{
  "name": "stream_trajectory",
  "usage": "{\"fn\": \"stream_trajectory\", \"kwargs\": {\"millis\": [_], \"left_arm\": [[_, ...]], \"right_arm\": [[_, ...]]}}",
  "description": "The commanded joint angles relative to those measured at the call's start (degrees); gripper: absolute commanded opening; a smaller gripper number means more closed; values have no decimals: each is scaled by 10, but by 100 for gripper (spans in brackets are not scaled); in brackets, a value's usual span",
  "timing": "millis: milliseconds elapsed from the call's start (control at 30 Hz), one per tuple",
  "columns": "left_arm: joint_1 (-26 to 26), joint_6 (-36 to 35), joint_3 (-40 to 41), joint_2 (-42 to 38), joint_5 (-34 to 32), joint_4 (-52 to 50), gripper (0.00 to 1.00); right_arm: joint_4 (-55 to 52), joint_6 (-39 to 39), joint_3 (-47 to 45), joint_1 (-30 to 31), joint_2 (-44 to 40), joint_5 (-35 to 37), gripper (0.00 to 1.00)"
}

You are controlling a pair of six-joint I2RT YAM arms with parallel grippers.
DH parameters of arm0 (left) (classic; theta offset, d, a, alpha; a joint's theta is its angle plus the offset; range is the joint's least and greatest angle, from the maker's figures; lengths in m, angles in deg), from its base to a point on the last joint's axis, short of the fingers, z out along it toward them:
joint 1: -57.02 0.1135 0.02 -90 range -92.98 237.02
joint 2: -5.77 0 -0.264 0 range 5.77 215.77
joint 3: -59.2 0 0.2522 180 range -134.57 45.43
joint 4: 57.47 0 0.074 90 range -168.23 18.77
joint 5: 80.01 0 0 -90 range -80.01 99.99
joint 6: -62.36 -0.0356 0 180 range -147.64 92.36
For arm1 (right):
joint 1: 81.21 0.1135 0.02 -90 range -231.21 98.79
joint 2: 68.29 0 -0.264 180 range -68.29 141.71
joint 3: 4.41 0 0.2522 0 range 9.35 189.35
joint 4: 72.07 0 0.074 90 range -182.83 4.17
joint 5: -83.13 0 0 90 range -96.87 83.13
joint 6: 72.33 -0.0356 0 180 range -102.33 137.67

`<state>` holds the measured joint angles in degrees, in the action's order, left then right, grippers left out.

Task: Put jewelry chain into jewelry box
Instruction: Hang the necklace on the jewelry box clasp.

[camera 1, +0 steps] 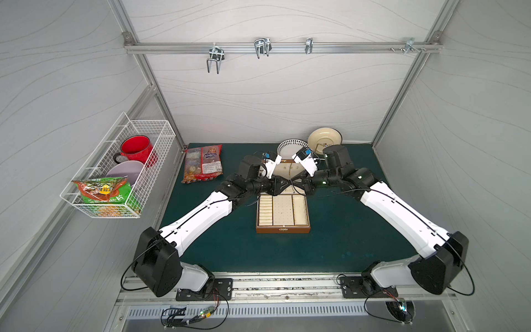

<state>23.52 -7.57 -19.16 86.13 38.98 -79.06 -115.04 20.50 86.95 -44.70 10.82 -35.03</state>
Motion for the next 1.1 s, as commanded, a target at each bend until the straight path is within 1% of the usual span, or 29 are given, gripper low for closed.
{"fn": "stream_trajectory", "kwargs": {"millis": [0, 267, 433, 733, 867, 967, 1033, 1067], "left_arm": [[-3, -9, -24, 1, -9, 33, 28], [-3, -10, -23, -1, -19, 29, 27], [-4, -8, -21, 0, -9, 40, 23], [-6, -6, -21, 3, 1, 50, 24], [-8, -7, -20, 5, 2, 50, 18], [-8, -11, -19, 5, -1, 48, 8], [-8, -11, -18, 4, -6, 45, 6], [-8, -12, -17, 4, -7, 45, 2]], "right_arm": [[2, -4, -4, -1, -13, -11, 0], [2, -5, -6, -1, -14, -12, 0], [2, -7, -7, -1, -14, -13, 0], [3, -7, -7, -1, -14, -14, 0], [3, -7, -7, -1, -15, -12, 0], [5, -7, -9, -1, -15, -10, 0], [6, -7, -10, -1, -15, -11, 0], [7, -7, -10, 0, -16, -10, 0]]}}
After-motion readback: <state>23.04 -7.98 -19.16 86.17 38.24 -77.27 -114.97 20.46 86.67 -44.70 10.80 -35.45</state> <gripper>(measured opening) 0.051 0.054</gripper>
